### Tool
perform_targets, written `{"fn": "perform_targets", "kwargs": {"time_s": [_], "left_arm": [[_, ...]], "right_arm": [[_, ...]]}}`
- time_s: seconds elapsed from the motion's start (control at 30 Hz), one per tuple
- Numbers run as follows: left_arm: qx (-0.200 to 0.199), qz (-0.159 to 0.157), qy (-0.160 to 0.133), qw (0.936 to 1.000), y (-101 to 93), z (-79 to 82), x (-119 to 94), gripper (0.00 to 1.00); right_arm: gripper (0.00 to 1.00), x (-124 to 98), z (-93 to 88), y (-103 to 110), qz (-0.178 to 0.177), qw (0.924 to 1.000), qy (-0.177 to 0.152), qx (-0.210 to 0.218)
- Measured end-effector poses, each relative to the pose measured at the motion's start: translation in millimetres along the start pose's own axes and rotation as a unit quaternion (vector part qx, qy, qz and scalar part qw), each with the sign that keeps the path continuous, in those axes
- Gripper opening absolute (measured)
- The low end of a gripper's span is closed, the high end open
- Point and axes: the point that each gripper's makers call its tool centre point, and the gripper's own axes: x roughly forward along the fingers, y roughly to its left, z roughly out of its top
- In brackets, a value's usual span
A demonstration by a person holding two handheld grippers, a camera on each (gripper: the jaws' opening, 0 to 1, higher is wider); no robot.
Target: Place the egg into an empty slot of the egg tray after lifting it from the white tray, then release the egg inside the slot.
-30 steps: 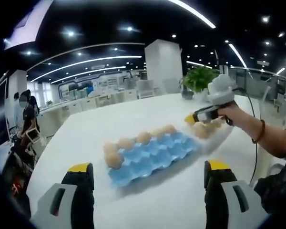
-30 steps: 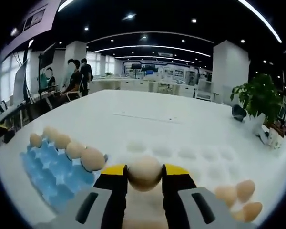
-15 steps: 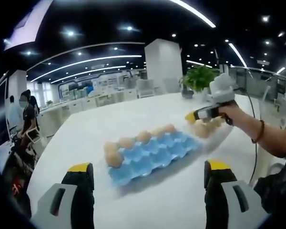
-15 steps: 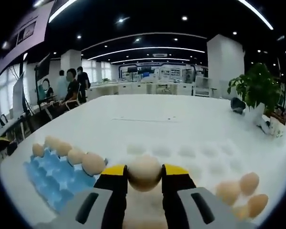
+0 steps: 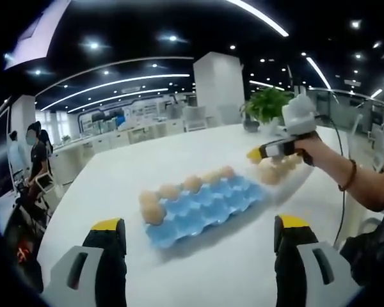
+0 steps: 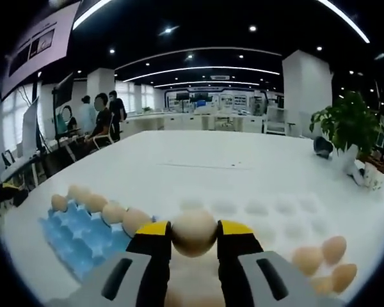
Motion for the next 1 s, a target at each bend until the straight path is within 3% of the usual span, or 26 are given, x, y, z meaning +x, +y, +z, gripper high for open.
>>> {"fn": "perform_targets", "kwargs": {"time_s": [0.67, 1.0], "left_arm": [[0.004, 0.002, 0.001, 1.0, 1.1, 0.3, -5.2, 0.98], [0.004, -0.001, 0.008, 1.0, 1.3, -3.8, -4.6, 0.99]], "right_arm": [[0.28, 7.4, 5.9, 64.2, 0.069, 0.9974, 0.0, -0.023], [0.28, 15.3, 6.1, 102.0, 0.117, 0.9923, 0.0, -0.04]]}}
